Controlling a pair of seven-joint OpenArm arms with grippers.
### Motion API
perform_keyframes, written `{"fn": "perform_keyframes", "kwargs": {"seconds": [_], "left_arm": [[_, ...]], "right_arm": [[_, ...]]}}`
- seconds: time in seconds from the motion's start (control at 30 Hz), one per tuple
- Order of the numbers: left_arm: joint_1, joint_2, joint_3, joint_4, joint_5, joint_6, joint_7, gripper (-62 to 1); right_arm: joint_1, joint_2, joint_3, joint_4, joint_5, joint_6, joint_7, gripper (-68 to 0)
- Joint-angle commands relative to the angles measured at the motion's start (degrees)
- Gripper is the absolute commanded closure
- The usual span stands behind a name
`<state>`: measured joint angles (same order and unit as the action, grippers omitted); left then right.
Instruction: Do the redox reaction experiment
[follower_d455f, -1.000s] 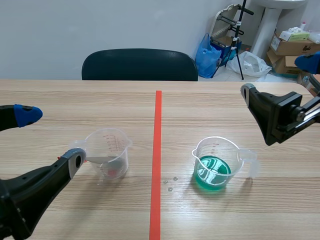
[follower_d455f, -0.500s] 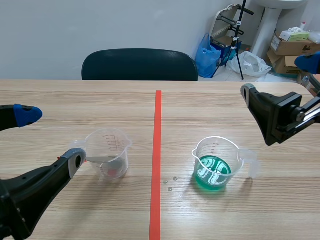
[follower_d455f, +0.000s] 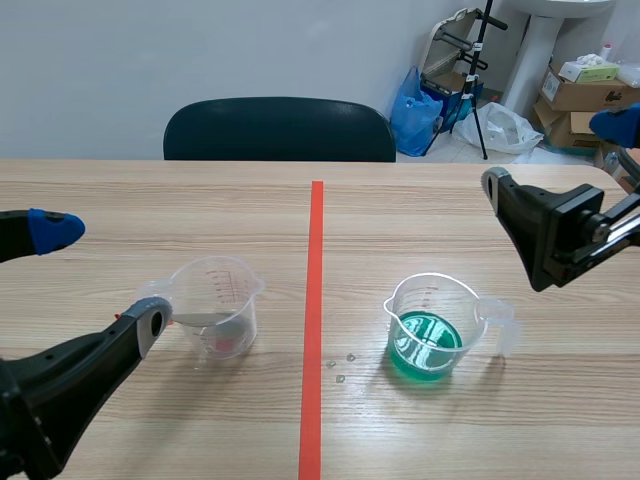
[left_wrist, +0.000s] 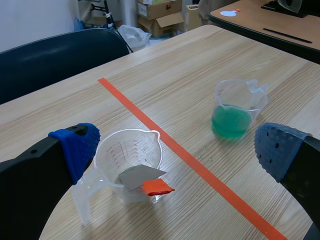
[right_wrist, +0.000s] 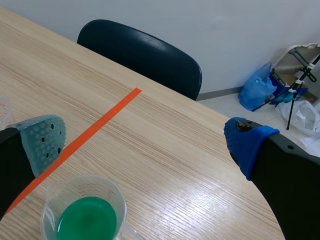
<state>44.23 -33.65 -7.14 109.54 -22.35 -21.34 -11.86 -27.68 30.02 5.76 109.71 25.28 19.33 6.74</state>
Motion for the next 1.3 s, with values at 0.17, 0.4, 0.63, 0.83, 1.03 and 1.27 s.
{"fn": "perform_keyframes", "kwargs": {"seconds": [0.17,0.4,0.63,0.83,1.03,1.27], "left_arm": [[3.5,0.3,-0.6,0.7,1.0,3.9,-0.8,-62.3],[8.8,0.3,-4.0,-0.5,1.2,6.7,-5.1,-62.3],[16.4,1.6,-8.4,-0.9,8.4,8.4,-5.7,-62.3],[24.1,5.7,-12.1,-2.4,11.5,8.8,-11.1,-62.3],[29.1,8.4,-12.9,-4.8,14.4,8.8,-13.3,-62.3],[31.2,11.4,-12.9,-6.3,16.2,8.8,-18.6,-62.3]], "right_arm": [[0.1,0.6,0.0,1.0,0.5,-0.2,0.9,-67.9],[0.1,0.6,0.0,1.0,0.5,-0.2,0.9,-67.9],[0.1,0.6,0.0,1.0,0.4,0.1,0.9,-67.9],[0.1,0.6,0.0,1.0,0.4,0.1,0.9,-67.9],[0.1,0.6,-0.9,1.0,0.0,0.5,1.1,-67.9],[3.7,0.6,-7.0,0.0,-4.3,0.7,1.1,-67.9]]}}
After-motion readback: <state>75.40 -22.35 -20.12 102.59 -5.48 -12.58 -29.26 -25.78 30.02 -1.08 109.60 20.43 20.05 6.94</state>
